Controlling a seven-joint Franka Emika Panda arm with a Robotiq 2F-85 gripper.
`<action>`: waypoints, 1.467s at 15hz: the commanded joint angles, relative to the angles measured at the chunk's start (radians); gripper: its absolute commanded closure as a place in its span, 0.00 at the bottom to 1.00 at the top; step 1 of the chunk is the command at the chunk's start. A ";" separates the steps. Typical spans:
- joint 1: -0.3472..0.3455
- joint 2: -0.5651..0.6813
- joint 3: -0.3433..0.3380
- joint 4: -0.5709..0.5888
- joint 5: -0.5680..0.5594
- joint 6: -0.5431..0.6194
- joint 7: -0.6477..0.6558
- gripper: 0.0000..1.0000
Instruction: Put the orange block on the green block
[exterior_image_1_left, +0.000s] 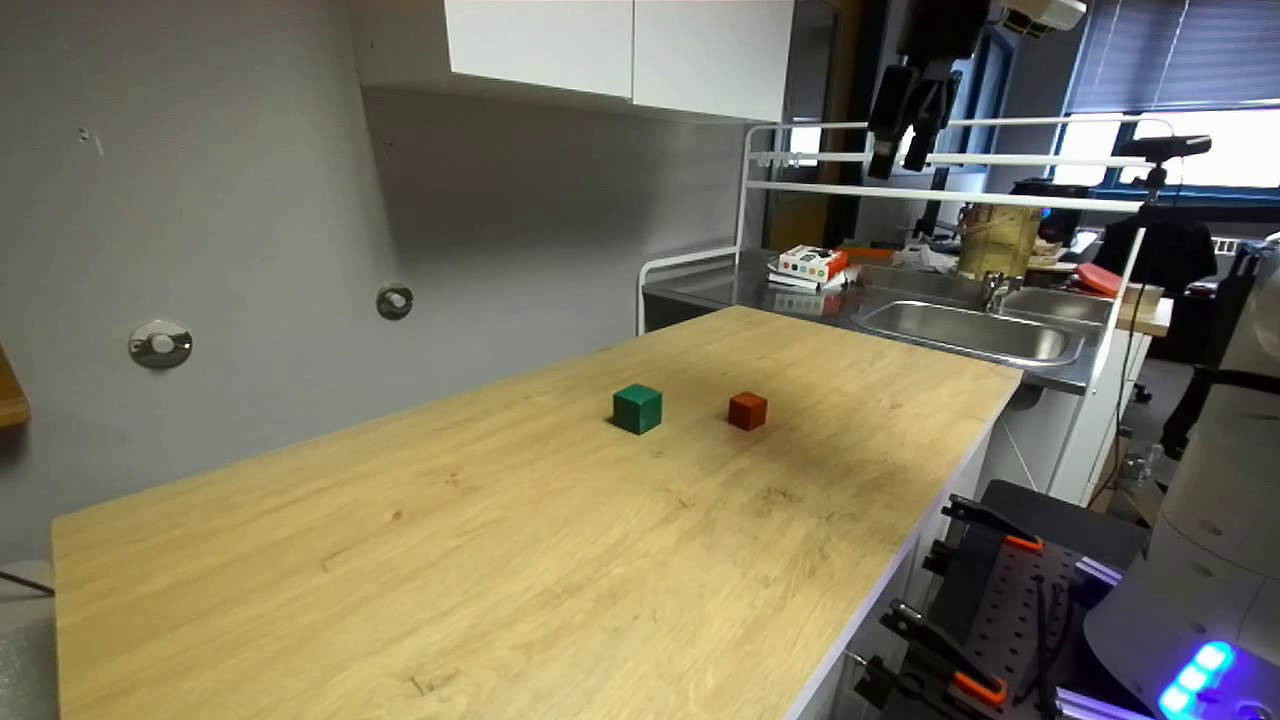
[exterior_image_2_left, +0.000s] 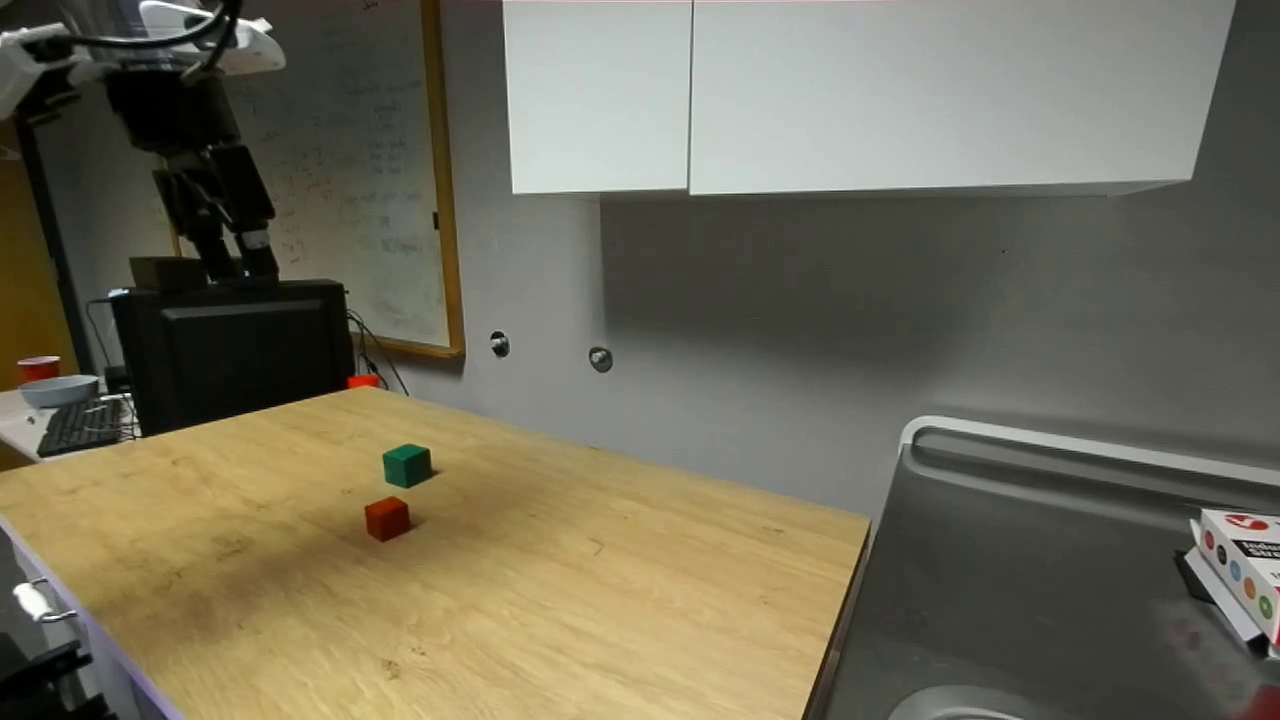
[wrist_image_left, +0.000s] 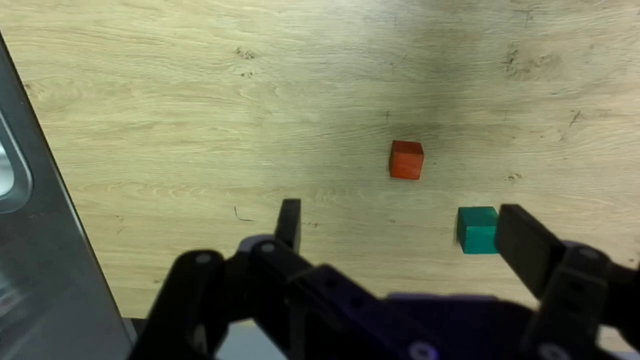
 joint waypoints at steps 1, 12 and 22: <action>0.010 0.069 -0.009 0.010 0.012 0.032 0.015 0.00; 0.057 0.498 -0.051 0.037 0.156 0.351 -0.060 0.00; 0.040 0.893 -0.031 0.197 0.289 0.333 -0.165 0.00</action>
